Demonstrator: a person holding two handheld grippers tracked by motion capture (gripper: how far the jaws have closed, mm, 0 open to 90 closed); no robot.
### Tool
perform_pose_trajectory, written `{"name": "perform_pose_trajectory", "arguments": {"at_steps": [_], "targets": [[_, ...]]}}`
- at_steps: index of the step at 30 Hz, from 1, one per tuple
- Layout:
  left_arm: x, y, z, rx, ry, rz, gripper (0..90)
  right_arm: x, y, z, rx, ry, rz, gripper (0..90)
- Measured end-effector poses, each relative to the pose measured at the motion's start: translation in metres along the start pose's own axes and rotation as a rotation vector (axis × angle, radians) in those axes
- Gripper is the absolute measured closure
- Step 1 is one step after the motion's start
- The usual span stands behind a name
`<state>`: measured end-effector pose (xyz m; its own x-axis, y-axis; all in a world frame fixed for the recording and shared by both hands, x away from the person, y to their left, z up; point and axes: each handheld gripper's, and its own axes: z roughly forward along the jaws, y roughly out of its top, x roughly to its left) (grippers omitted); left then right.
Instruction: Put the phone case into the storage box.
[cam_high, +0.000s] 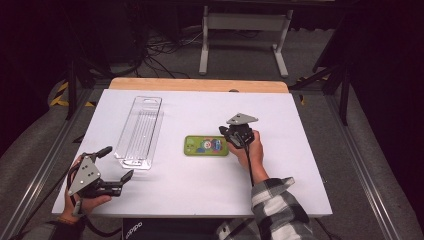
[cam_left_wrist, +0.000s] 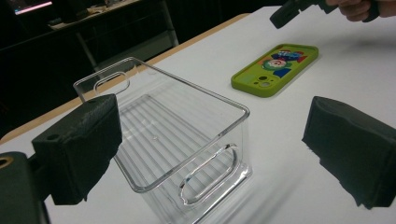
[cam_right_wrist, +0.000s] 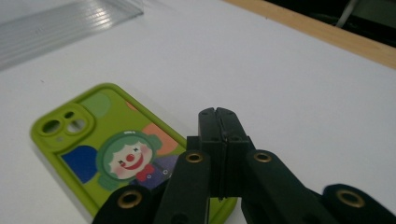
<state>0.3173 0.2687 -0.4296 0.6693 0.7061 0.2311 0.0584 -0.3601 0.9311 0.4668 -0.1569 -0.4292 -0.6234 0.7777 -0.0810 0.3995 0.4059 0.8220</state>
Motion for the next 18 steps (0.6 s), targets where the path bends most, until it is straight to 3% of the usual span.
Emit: {"name": "perform_pose_trajectory", "arguments": {"at_steps": [7,18], "targets": [[-0.001,-0.001,0.005,0.017,-0.002,0.041,5.3,-0.004,-0.006,0.017,0.061,-0.025,-0.007,90.0],[-0.001,-0.004,0.008,0.032,-0.016,0.036,5.5,-0.011,-0.012,0.027,0.091,-0.042,0.014,90.0]]}}
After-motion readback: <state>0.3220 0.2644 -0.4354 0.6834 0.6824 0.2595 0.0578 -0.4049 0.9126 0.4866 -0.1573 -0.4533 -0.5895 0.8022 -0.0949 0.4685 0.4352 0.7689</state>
